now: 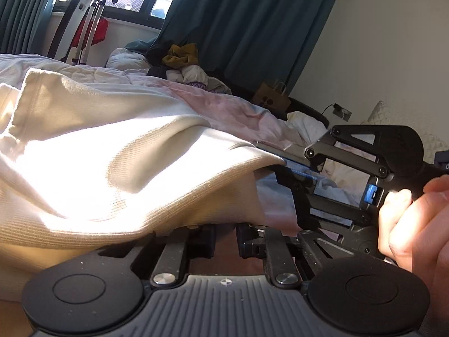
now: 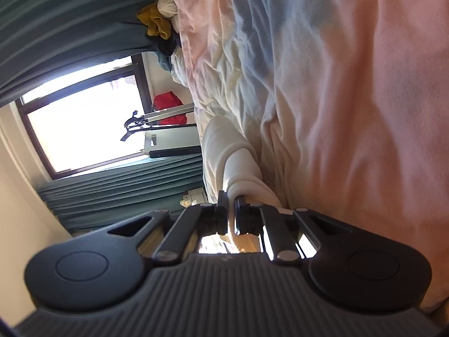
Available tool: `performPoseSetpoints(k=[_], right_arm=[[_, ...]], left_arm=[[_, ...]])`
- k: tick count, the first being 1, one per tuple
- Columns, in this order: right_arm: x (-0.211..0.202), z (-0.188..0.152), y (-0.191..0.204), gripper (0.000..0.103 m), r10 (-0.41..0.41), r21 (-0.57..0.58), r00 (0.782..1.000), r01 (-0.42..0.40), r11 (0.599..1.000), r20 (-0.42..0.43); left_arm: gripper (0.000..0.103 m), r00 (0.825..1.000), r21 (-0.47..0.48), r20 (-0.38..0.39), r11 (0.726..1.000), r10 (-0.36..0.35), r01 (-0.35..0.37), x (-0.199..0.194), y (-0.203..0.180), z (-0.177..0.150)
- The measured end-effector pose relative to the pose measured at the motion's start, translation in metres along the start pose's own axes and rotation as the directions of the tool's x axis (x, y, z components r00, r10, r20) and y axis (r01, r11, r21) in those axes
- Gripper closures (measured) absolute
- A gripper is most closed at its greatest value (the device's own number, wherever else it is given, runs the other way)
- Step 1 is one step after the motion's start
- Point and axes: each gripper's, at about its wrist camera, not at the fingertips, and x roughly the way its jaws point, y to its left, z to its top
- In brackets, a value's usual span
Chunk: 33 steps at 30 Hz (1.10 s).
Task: Fold clothes
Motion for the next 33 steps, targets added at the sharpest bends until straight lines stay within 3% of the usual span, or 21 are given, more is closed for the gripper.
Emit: performPoseSetpoints(k=[5,12,16,20,28,30,33], right_arm=[[-0.019,-0.016,-0.002,0.096,-0.033,-0.019,0.999,0.033,0.999,0.037],[-0.021,-0.017,-0.005,0.096,-0.077,-0.126,0.996,0.083,0.988,0.053],[-0.018,-0.013,0.0,0.095,-0.042,-0.133,0.998,0.048,0.99,0.046],[-0.019,-0.014,0.006,0.094,-0.055,-0.175,0.997,0.062,0.983,0.045],[-0.036,-0.021,0.005,0.095,-0.095,-0.188,0.993,0.108,0.976,0.075],[-0.038,-0.022,0.005,0.095,-0.129,-0.205,0.988,0.145,0.968,0.09],[-0.045,-0.033,0.022,0.095,-0.152,-0.335,0.977,0.194,0.922,0.146]], left_arm=[[0.09,1.0,0.007,0.031,1.0,-0.007,0.007,-0.003,-0.001,0.008],[0.091,0.999,0.04,-0.026,0.999,-0.033,0.034,0.0,-0.002,0.005],[0.091,0.997,0.078,-0.033,0.994,-0.075,0.078,-0.013,-0.008,0.0],[0.09,0.994,0.11,-0.058,0.989,-0.088,0.094,-0.035,-0.011,-0.003],[0.066,0.996,0.085,-0.056,0.994,-0.065,0.069,-0.077,0.002,0.018],[0.056,0.998,0.045,-0.037,0.997,-0.056,0.058,-0.089,0.012,0.033],[0.045,1.0,-0.077,-0.01,0.997,-0.008,0.007,-0.108,0.038,0.053]])
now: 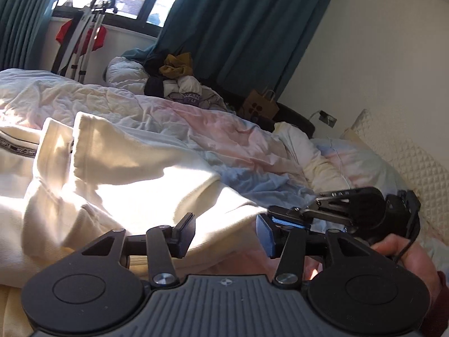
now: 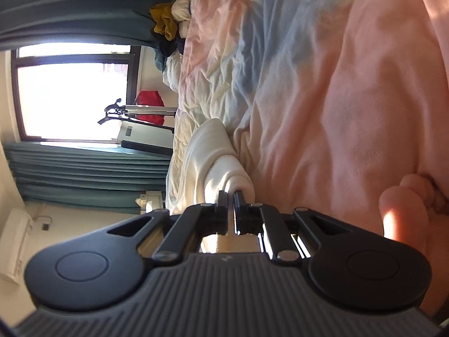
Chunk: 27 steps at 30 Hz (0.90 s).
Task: Fold clothes
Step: 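Lift the garment fold with the right gripper and fold it over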
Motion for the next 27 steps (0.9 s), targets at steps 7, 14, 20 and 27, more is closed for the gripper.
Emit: performPoseSetpoints(k=[7,14,20,27], right_arm=[[-0.013,-0.04,0.069,0.094,-0.025,-0.503,0.985,0.107,0.858,0.168],[0.047,-0.09,0.103,0.094,-0.058,-0.75,0.997,0.072,0.658,0.044],[0.102,-0.131,0.126,0.094,-0.113,-0.844,0.994,0.052,0.533,-0.01],[0.172,-0.149,0.11,0.095,-0.176,-0.835,0.983,0.055,0.548,-0.05]], left_arm=[[0.023,0.982,-0.293,0.049,0.943,0.182,-0.16,-0.062,0.092,0.058],[0.013,0.868,-0.421,0.049,0.799,0.494,-0.43,-0.12,0.155,0.085],[0.011,0.773,-0.621,0.025,0.615,0.634,-0.485,-0.165,0.222,0.077],[0.012,0.74,-0.755,0.027,0.499,0.672,-0.425,-0.185,0.256,0.052]])
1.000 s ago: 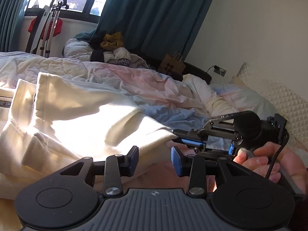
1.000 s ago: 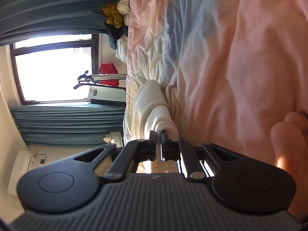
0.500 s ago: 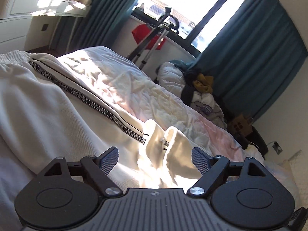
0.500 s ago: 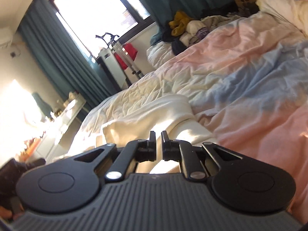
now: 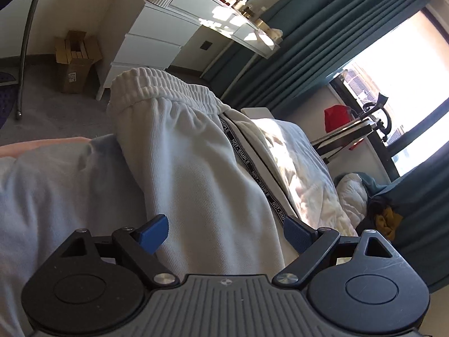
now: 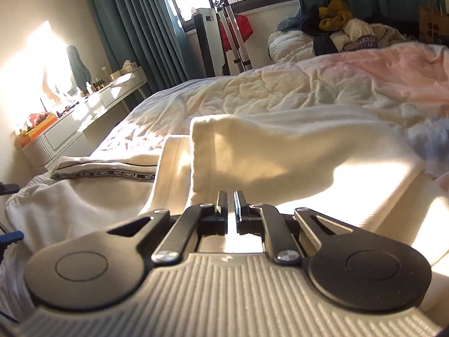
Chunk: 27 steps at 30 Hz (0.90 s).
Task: Fold clothes
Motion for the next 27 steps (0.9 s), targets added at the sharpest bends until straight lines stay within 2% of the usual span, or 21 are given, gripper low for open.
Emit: performPoseSetpoints(k=[2,6,10,16,19,23,25,27], right_arm=[[0.01,-0.009,-0.004,0.096,-0.004,0.003,1.0,0.004,1.0,-0.02],[0.009,-0.004,-0.005,0.097,0.007,0.041,0.999,-0.006,0.999,-0.031],[0.009,-0.006,-0.005,0.099,0.0,0.038,1.0,0.001,0.999,-0.029],[0.013,-0.006,0.001,0.099,-0.021,0.014,0.999,0.022,1.0,-0.03],[0.015,-0.004,0.003,0.099,-0.035,0.006,0.999,0.035,0.999,-0.028],[0.023,-0.003,0.007,0.1,-0.048,-0.04,0.998,0.046,0.998,-0.05],[0.023,-0.003,0.007,0.099,-0.047,-0.04,0.998,0.045,0.998,-0.049],[0.023,-0.002,0.007,0.099,-0.039,-0.028,0.998,0.038,0.999,-0.051]], left_arm=[[0.012,1.0,-0.013,0.018,1.0,0.02,-0.019,0.001,0.003,0.002],[0.016,0.991,-0.049,0.08,0.994,0.105,-0.101,-0.001,0.009,0.005],[0.015,0.969,-0.044,0.16,0.983,0.186,-0.181,-0.008,0.012,0.011],[0.017,0.952,-0.062,0.178,0.969,0.247,-0.24,0.014,0.02,0.04],[0.025,0.937,-0.017,0.162,0.951,0.309,-0.31,0.041,0.02,0.049],[0.025,0.936,0.011,0.192,0.953,0.296,-0.304,0.055,0.02,0.056],[0.034,0.93,0.052,0.233,0.951,0.284,-0.303,0.056,0.011,0.053],[0.051,0.926,0.086,0.272,0.951,0.263,-0.296,0.051,0.001,0.051]])
